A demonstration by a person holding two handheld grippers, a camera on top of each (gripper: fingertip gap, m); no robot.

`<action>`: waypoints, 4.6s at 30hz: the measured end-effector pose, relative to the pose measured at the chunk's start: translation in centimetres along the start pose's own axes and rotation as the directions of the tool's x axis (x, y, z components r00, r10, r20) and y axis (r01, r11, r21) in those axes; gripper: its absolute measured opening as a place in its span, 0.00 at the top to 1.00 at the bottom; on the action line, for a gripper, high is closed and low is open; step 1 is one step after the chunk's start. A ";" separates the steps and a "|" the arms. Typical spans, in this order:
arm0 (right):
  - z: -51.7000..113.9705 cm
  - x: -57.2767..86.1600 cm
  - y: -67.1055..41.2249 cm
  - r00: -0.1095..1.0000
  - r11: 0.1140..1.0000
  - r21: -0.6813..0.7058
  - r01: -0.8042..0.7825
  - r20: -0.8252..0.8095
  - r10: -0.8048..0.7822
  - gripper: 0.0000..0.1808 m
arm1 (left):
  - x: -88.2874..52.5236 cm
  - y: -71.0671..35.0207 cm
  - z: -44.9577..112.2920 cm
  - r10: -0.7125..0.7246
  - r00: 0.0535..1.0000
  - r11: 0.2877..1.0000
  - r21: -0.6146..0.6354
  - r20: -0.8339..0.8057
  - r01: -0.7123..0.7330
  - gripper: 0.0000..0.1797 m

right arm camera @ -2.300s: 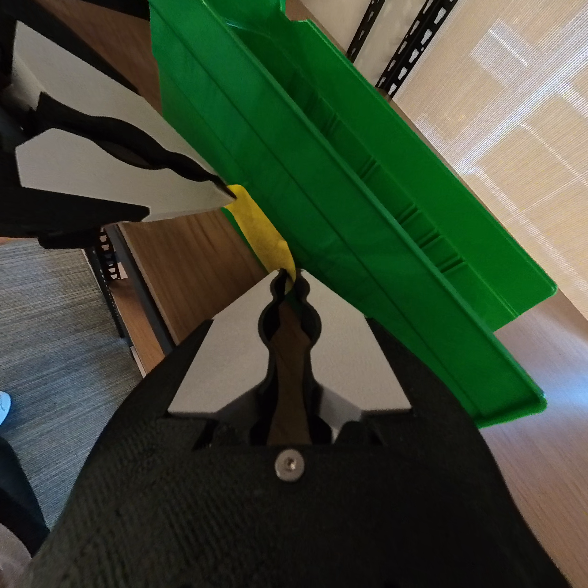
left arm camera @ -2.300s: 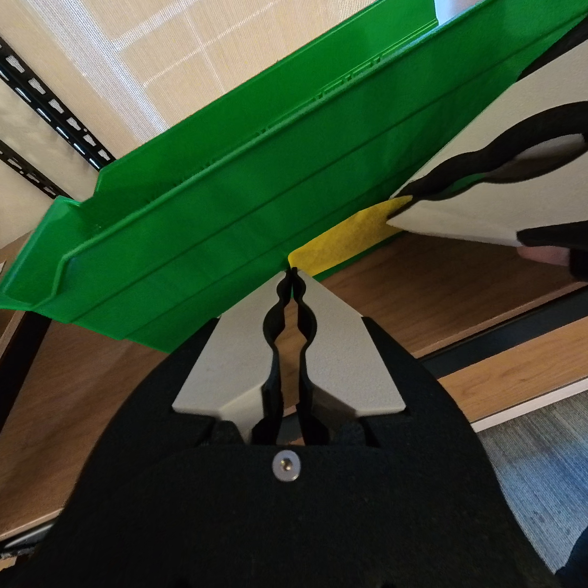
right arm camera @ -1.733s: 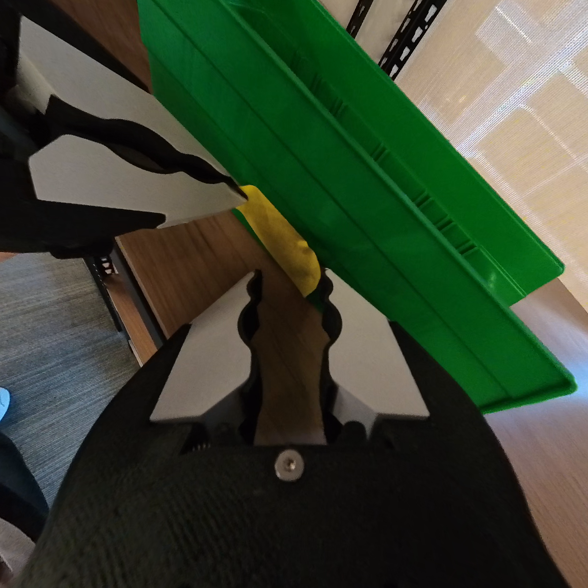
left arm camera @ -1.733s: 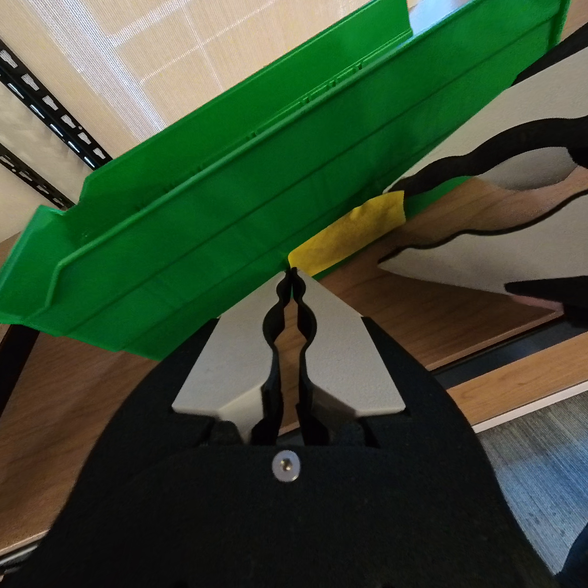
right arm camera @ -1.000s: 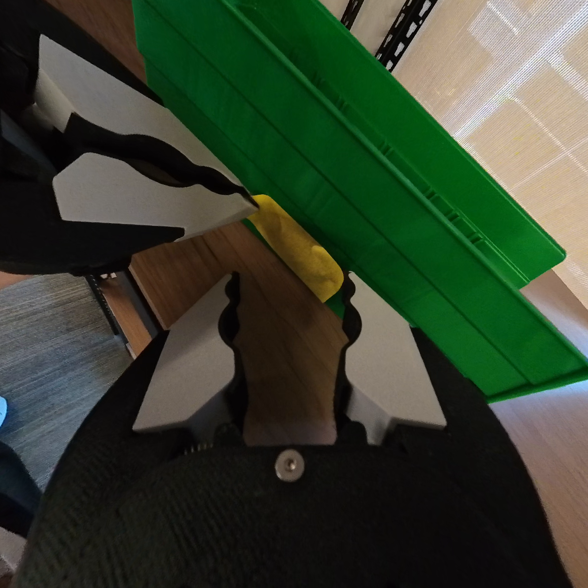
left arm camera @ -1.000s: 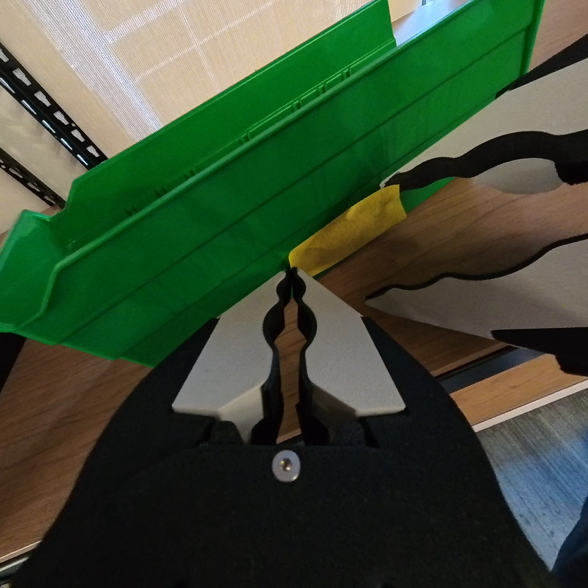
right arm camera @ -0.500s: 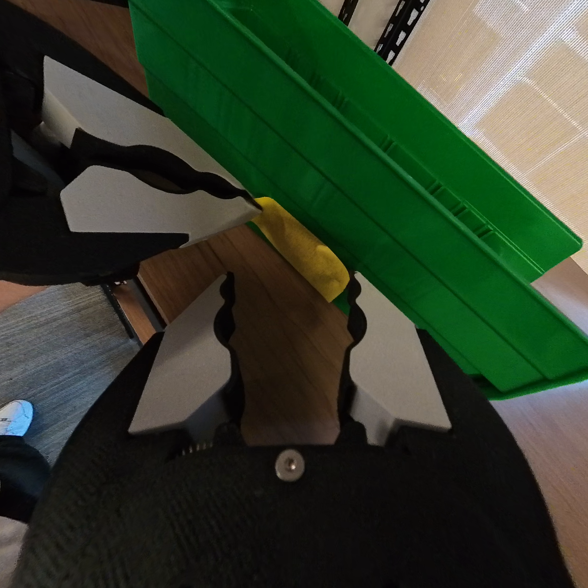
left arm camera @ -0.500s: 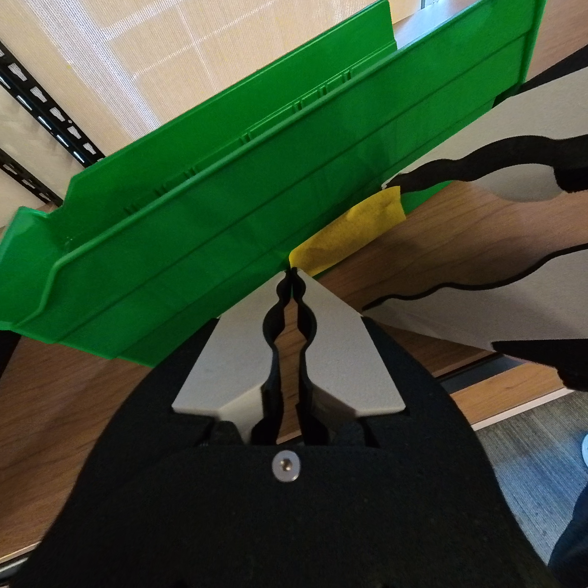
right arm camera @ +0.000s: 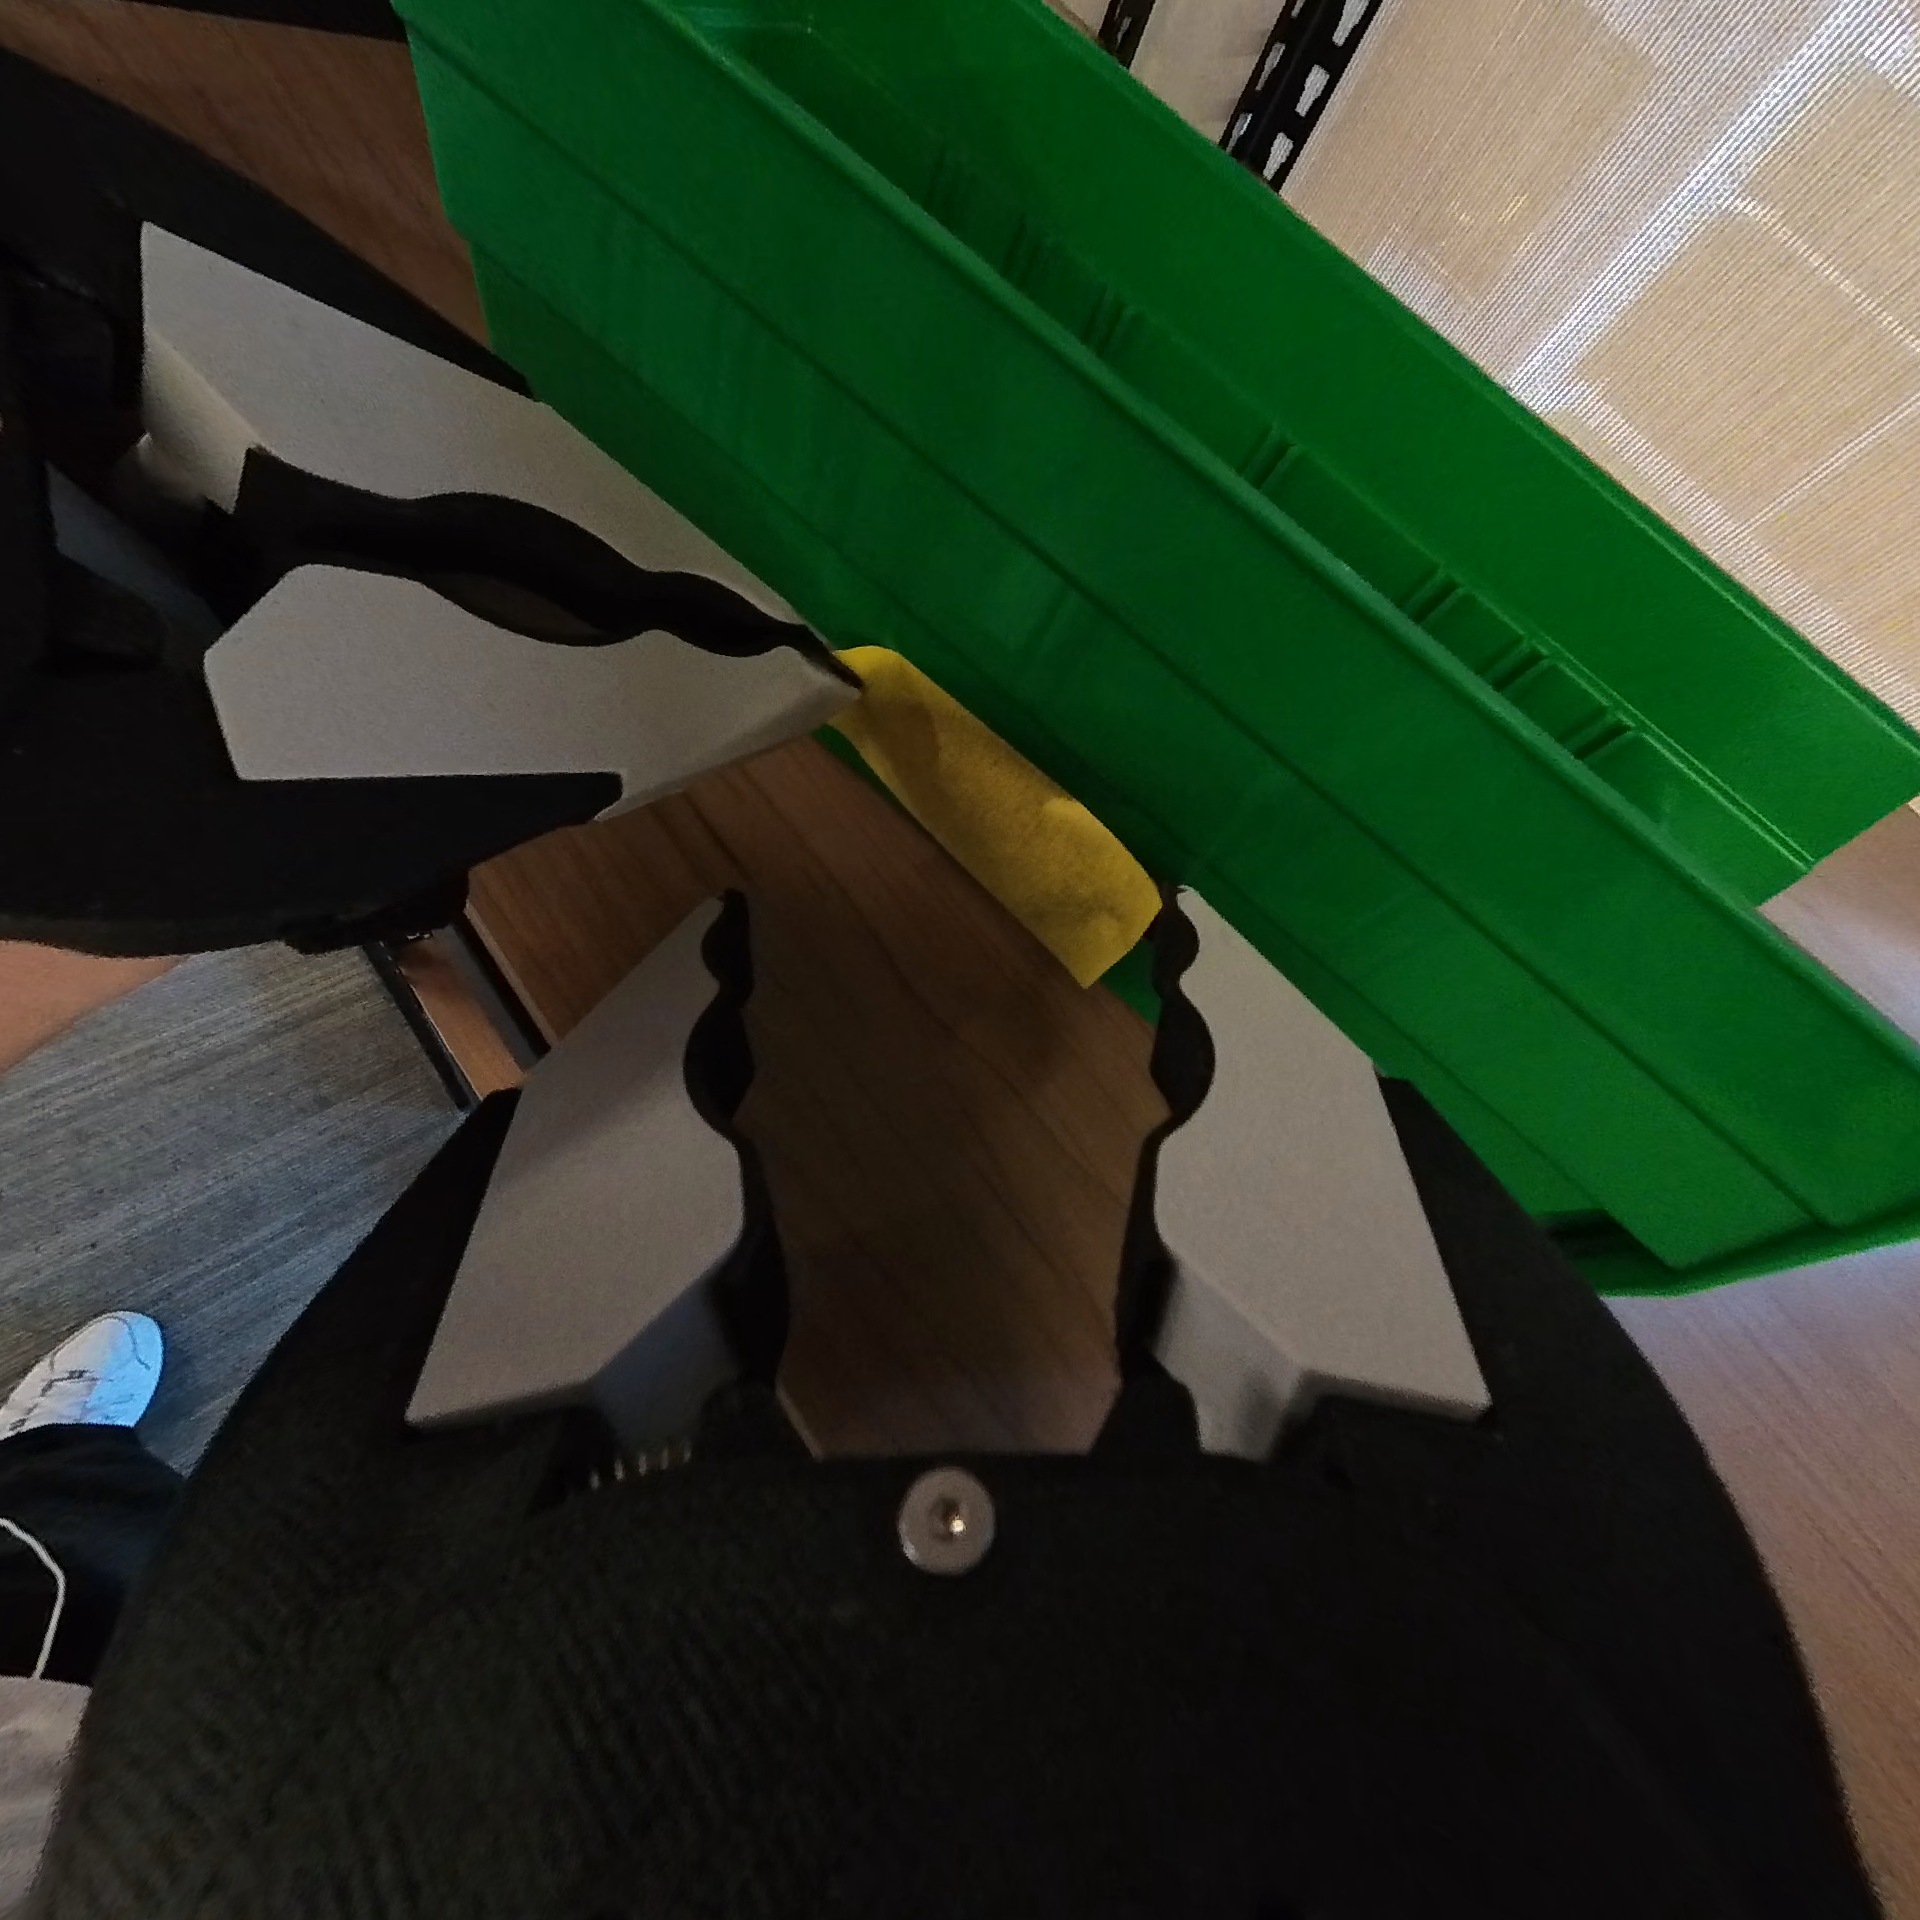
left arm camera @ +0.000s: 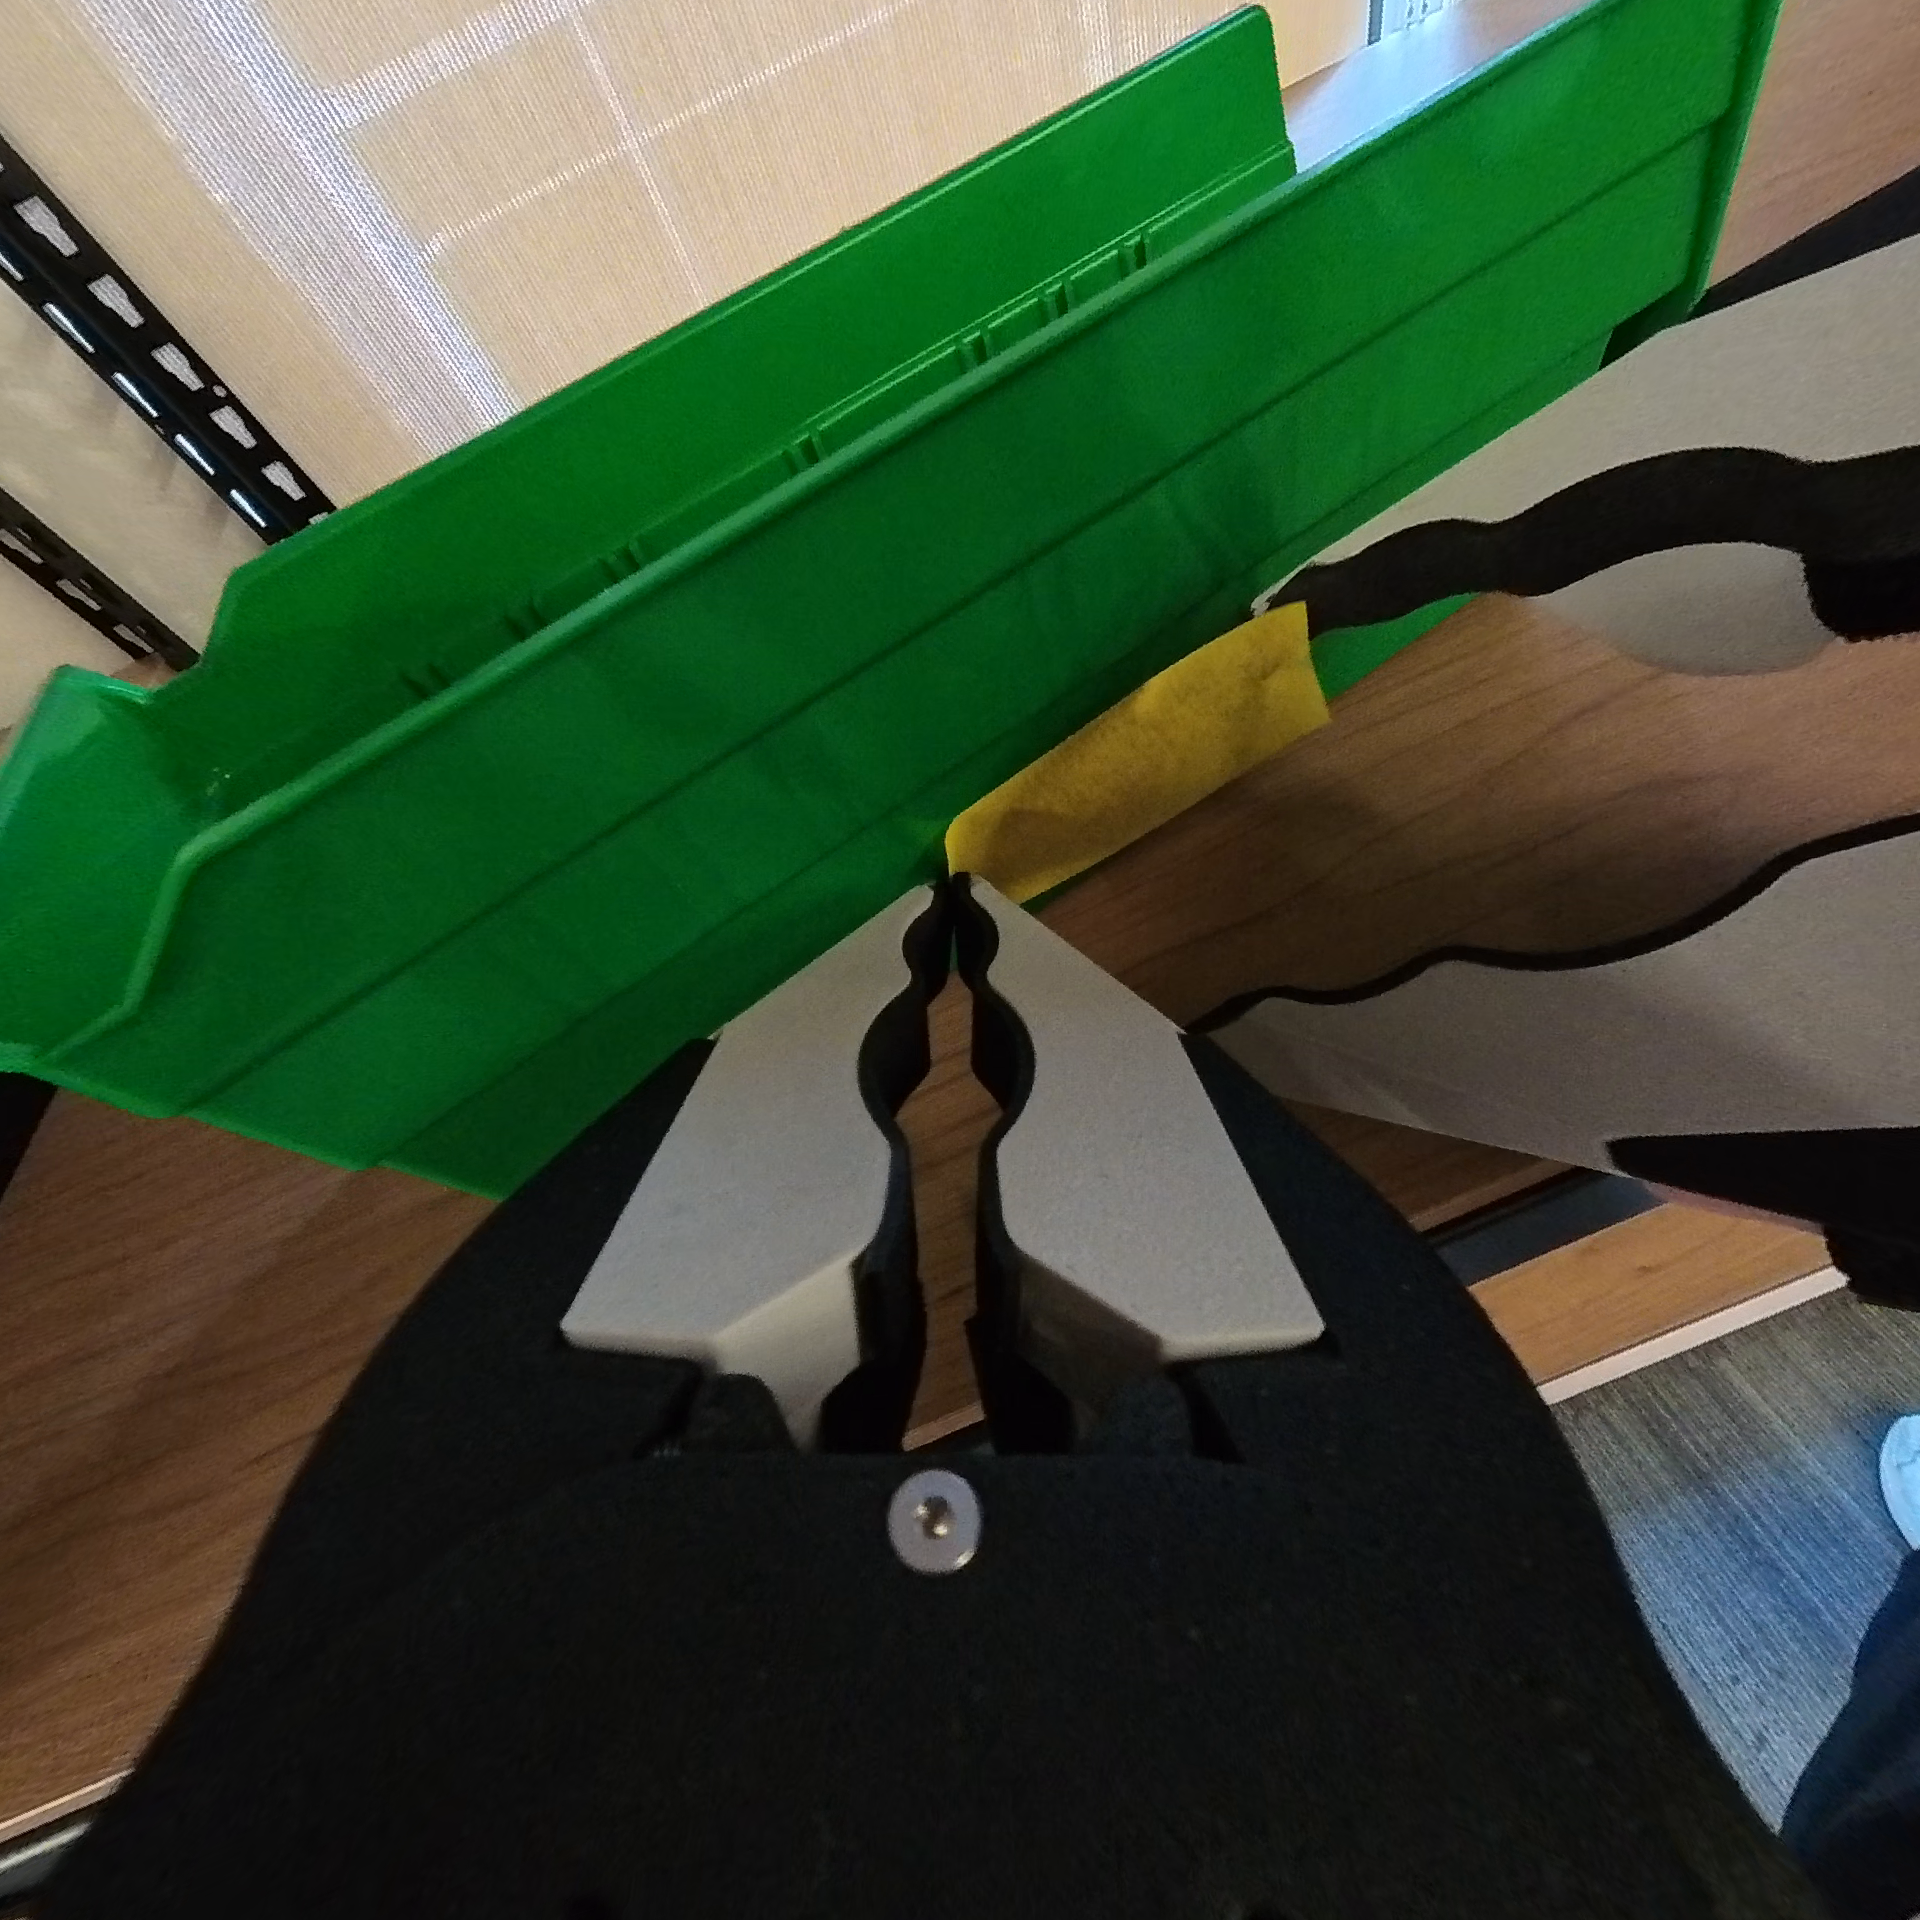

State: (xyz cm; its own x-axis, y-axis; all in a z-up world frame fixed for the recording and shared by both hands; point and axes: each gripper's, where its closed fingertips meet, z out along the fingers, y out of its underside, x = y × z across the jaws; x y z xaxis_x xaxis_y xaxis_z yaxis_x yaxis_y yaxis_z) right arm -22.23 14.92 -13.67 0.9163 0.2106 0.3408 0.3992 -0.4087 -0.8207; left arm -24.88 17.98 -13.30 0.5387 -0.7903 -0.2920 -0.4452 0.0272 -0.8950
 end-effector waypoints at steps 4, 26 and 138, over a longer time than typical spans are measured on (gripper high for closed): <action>0.0 0.1 0.0 1.000 1.000 0.000 -0.011 -0.009 0.011 0.57 | 0.1 0.0 0.0 -0.001 1.000 1.000 0.001 -0.004 0.001 1.00; 0.3 0.2 0.9 0.997 0.996 -0.031 -0.082 -0.017 0.082 0.44 | -0.3 0.0 0.1 -0.013 1.000 1.000 0.003 0.003 0.013 1.00; 1.2 0.4 -0.2 0.857 0.919 -0.125 0.373 0.427 -0.289 1.00 | 1.9 -5.6 1.2 0.295 0.742 0.865 -0.162 -0.602 -0.475 0.98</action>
State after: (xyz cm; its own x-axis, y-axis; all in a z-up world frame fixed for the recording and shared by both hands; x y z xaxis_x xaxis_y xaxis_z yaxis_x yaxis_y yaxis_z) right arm -22.00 16.19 -13.95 0.6554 0.6776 0.3335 0.7127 -0.4087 -0.5702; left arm -20.51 17.09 -9.27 -0.1627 -0.9469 -0.2773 -0.7570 0.3001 -0.5805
